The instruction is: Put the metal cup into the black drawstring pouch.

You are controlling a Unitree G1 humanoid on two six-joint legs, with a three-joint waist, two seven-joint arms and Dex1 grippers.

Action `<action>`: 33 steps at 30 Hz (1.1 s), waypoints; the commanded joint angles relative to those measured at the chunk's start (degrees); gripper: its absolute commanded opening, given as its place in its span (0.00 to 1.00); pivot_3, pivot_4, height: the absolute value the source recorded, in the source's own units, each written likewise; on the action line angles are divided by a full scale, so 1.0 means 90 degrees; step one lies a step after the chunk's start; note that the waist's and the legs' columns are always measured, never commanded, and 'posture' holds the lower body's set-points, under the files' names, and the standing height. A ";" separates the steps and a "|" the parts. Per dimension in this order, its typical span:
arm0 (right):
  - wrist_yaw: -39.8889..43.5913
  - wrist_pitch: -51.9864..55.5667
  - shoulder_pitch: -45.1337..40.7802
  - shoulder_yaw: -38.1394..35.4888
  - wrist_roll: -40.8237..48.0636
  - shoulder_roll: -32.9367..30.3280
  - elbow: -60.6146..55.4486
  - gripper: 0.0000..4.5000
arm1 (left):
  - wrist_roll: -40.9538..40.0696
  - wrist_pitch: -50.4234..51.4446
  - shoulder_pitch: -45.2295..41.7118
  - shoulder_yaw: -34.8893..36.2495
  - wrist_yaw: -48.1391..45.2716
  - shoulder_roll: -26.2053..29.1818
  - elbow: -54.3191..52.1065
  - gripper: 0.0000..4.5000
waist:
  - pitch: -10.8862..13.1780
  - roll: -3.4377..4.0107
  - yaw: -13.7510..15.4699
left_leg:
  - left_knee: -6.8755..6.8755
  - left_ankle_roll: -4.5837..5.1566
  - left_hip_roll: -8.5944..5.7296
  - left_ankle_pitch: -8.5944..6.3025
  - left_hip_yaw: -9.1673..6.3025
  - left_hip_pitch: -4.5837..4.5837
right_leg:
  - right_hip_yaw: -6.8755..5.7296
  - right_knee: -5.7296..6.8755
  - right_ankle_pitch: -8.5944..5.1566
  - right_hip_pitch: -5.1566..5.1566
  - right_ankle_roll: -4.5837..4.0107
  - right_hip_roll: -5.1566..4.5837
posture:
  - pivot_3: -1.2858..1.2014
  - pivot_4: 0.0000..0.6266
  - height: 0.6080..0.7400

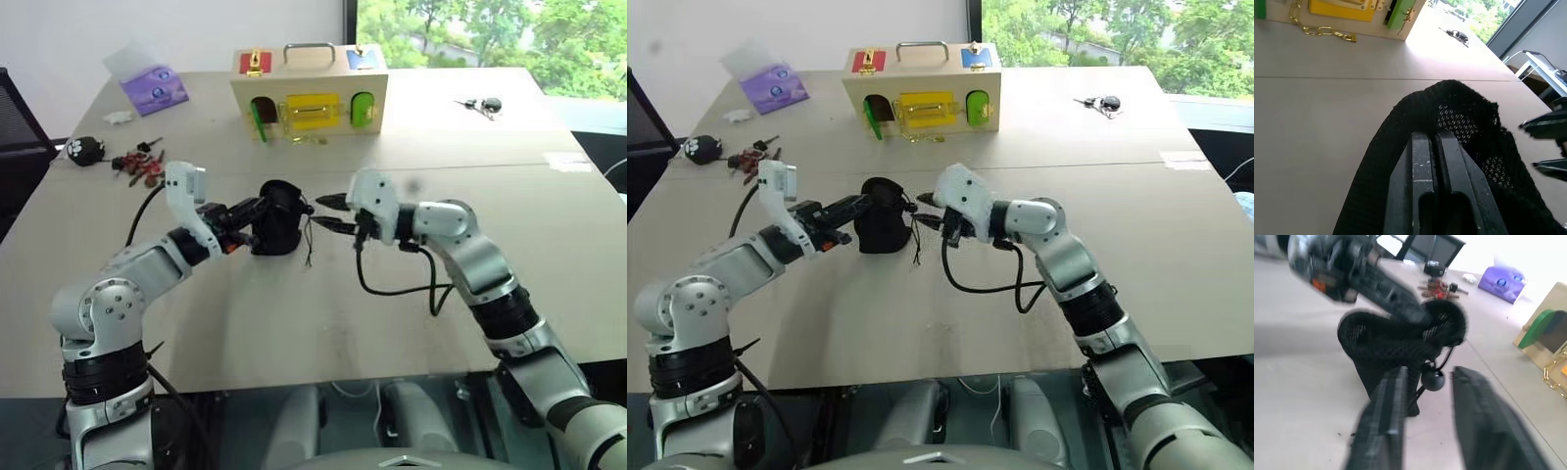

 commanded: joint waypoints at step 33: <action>-0.1846 -0.2534 -0.0494 -0.0010 -0.0819 0.2373 0.5029 0.06 | -0.0685 -0.0123 0.0427 0.0847 -0.0264 0.0877 -0.0329 0.00 | -0.0001 -0.0002 -0.0037 | -0.0051 -0.0025 0.0003 0.0015 0.0010 0.0006 | 0.0006 -0.0042 0.0001 -0.0003 -0.0001 0.0004 | 0.52 0.24 1.00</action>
